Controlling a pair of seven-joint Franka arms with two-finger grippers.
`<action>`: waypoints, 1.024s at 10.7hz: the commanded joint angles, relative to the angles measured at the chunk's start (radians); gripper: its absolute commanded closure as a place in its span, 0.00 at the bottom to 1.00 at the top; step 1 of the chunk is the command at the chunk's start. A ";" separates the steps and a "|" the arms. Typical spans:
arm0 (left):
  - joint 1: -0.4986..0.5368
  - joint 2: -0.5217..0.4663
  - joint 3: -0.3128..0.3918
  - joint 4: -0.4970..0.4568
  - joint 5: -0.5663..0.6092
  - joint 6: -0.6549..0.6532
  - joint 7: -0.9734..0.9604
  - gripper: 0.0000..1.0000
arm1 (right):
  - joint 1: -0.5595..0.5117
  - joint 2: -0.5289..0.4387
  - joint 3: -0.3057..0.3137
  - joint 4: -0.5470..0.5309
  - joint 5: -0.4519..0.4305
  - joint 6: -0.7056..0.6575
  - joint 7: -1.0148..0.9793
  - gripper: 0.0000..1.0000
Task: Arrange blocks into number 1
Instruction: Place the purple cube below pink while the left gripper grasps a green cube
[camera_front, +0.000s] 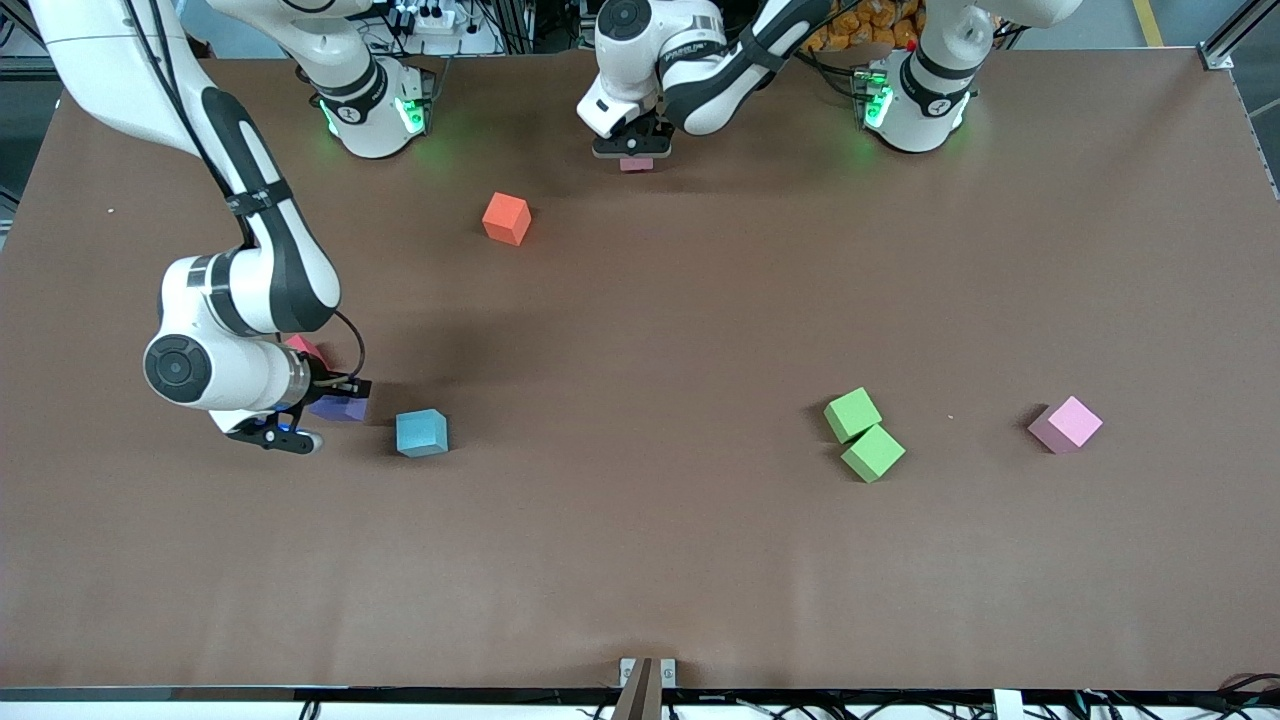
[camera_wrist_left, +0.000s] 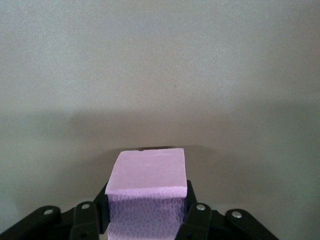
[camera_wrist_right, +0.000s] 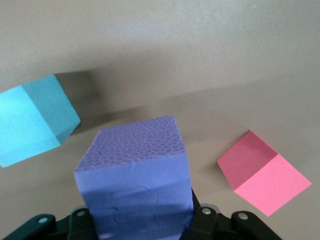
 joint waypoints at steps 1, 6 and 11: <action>-0.008 0.005 -0.006 -0.017 0.084 0.027 -0.067 1.00 | 0.039 -0.064 0.004 -0.010 0.034 -0.089 0.007 1.00; -0.006 0.001 -0.006 0.002 0.096 0.027 -0.116 0.00 | 0.102 -0.156 0.004 -0.056 0.097 -0.176 0.006 1.00; 0.154 -0.191 -0.006 0.005 0.083 -0.036 -0.061 0.00 | 0.234 -0.222 0.006 -0.093 0.170 -0.207 0.023 1.00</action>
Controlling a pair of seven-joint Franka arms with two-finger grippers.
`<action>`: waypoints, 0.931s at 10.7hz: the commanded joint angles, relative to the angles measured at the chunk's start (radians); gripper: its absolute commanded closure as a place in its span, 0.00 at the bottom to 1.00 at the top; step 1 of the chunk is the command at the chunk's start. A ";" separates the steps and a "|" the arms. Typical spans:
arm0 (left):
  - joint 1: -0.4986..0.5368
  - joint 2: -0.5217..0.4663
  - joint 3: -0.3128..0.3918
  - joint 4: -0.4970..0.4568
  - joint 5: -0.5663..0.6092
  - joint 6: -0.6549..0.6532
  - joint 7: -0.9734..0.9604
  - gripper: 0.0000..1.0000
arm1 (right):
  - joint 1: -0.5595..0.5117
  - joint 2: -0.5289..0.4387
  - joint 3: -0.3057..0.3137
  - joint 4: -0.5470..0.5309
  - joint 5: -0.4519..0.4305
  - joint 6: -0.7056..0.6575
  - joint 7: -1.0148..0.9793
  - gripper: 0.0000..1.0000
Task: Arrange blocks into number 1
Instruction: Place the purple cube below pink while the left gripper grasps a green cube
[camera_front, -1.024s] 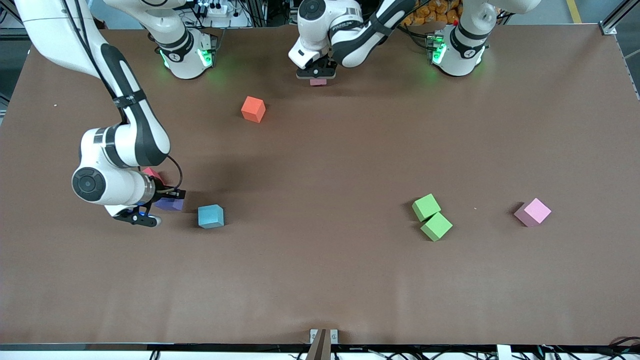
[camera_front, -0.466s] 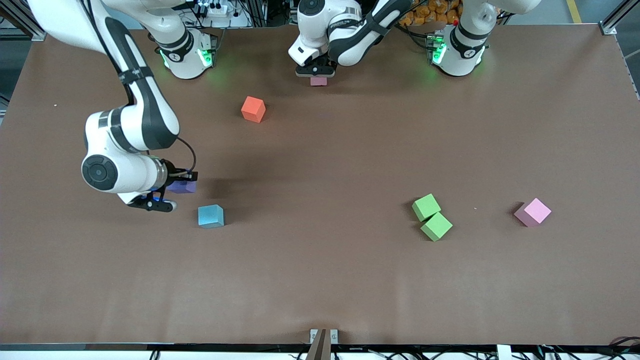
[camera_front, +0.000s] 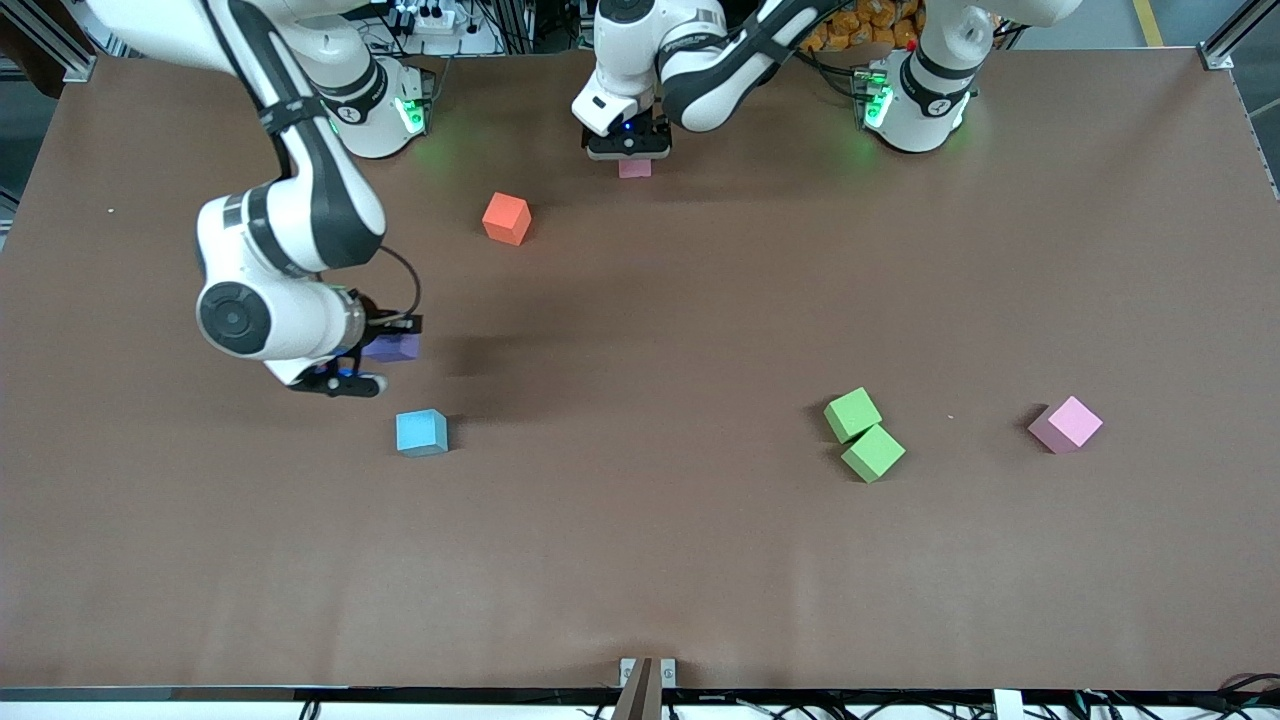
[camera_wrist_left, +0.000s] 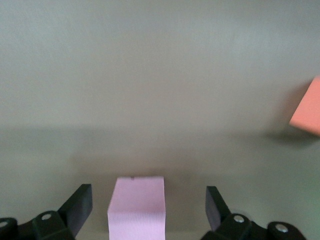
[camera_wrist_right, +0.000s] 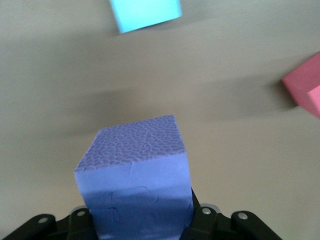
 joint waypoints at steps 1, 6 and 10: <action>0.148 -0.135 -0.013 -0.021 -0.006 -0.041 0.096 0.00 | 0.097 -0.060 -0.004 -0.046 0.038 0.007 0.077 1.00; 0.431 -0.208 0.137 0.033 -0.202 -0.135 0.701 0.00 | 0.439 -0.028 -0.005 -0.045 0.037 0.230 0.481 1.00; 0.410 -0.150 0.459 0.103 -0.207 -0.182 1.071 0.00 | 0.620 0.030 -0.004 -0.046 0.040 0.266 0.622 1.00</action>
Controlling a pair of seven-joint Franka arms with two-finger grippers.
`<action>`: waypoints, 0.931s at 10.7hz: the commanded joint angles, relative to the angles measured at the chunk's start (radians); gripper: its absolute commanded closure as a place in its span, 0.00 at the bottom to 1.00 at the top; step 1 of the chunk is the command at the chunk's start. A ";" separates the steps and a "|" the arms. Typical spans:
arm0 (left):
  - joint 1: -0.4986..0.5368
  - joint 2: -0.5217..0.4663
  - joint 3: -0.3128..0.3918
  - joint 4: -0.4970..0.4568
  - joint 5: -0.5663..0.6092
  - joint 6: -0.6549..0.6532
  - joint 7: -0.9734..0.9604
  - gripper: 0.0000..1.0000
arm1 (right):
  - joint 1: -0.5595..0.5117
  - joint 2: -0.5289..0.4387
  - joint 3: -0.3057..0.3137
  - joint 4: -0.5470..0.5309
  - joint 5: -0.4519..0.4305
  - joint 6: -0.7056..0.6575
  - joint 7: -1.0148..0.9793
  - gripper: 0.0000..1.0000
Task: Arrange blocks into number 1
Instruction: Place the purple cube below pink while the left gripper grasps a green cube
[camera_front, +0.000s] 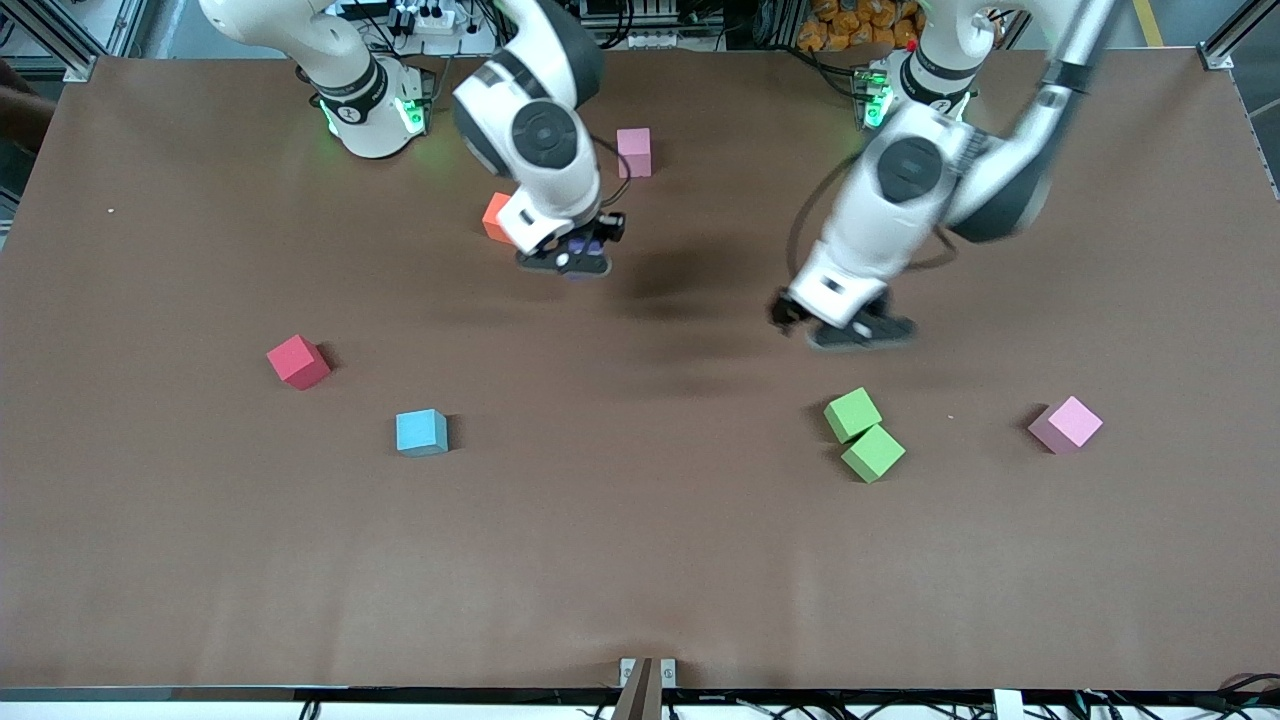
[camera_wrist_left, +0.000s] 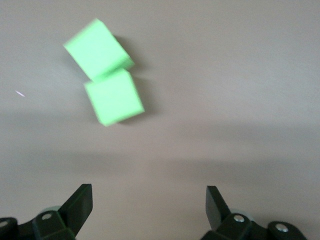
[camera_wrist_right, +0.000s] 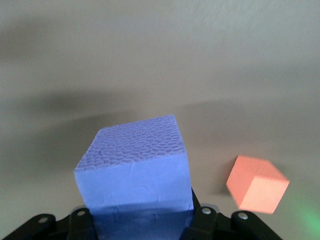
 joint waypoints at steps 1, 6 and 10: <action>-0.048 0.073 0.120 0.056 -0.023 -0.022 0.124 0.00 | 0.109 0.057 -0.009 -0.006 0.019 0.071 0.118 1.00; -0.143 0.236 0.253 0.143 -0.065 0.020 -0.145 0.00 | 0.258 0.062 -0.008 -0.163 0.020 0.273 0.189 1.00; -0.171 0.333 0.283 0.249 -0.062 0.033 -0.216 0.00 | 0.337 0.067 -0.008 -0.202 0.021 0.341 0.278 1.00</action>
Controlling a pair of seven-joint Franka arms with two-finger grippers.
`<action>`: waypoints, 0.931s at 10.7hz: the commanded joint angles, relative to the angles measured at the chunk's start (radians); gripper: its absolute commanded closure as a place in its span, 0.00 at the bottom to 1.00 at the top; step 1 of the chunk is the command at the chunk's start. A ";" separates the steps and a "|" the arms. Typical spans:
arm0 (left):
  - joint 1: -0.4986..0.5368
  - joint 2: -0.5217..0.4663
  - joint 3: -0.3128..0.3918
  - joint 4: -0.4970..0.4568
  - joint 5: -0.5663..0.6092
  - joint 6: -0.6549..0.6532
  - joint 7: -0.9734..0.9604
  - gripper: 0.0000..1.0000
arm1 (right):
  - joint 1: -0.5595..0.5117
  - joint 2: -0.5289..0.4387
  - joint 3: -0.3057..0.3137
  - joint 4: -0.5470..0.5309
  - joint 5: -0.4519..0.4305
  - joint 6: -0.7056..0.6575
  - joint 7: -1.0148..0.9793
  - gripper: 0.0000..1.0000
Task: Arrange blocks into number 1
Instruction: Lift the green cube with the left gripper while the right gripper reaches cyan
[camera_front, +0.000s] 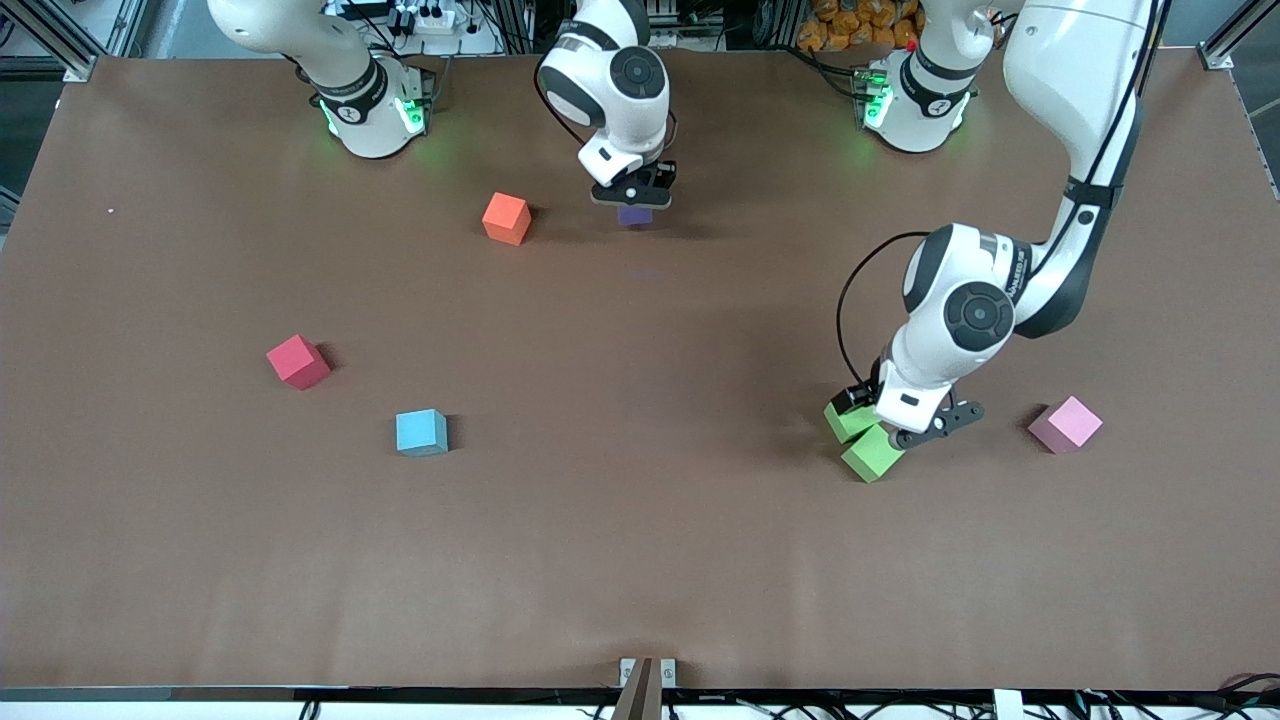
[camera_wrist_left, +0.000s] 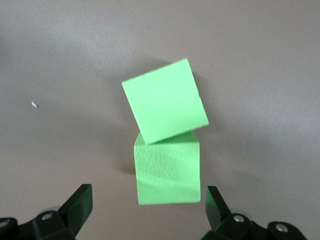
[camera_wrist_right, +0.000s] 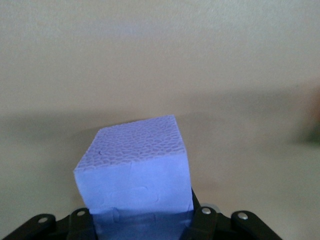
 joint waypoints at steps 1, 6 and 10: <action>-0.041 0.075 0.032 0.088 -0.018 0.010 -0.031 0.00 | 0.044 -0.029 -0.008 -0.059 0.020 0.050 0.039 1.00; -0.050 0.114 0.038 0.101 -0.011 0.046 -0.031 0.00 | 0.063 -0.025 -0.008 -0.075 0.020 0.071 0.054 1.00; -0.050 0.123 0.042 0.082 -0.009 0.044 -0.033 0.00 | 0.090 -0.032 -0.013 -0.070 0.007 0.048 0.104 0.00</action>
